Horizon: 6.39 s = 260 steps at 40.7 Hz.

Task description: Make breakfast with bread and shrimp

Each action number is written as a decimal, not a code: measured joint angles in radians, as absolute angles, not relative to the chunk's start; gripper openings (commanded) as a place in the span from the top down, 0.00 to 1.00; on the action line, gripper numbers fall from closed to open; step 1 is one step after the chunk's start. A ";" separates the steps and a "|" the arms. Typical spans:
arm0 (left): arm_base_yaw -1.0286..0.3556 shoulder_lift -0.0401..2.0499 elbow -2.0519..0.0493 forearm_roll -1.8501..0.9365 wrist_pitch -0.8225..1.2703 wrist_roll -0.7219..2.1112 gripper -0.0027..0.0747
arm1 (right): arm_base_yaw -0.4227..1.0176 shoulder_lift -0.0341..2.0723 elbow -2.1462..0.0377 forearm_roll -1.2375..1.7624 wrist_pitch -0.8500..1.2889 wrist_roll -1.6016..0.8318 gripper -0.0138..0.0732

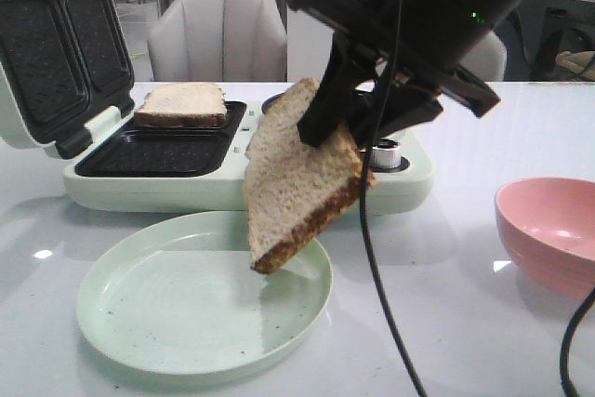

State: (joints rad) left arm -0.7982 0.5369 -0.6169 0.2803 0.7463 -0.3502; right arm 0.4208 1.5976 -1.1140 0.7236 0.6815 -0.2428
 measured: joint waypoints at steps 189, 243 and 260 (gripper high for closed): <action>-0.705 0.915 -0.765 0.341 0.950 -0.359 0.84 | 0.578 0.521 -0.666 -0.055 0.911 0.155 0.36; 0.335 1.693 -1.432 -0.693 0.844 0.355 0.84 | 0.578 0.521 -0.666 -0.057 0.911 0.155 0.36; 0.188 1.687 -1.473 -0.728 0.940 0.462 0.84 | 0.578 0.521 -0.666 -0.057 0.913 0.155 0.36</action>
State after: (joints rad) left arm 0.1883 1.6867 -1.4730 -0.7277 0.9403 0.4617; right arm 0.5781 0.5212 -0.6658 -0.0570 0.9128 0.1552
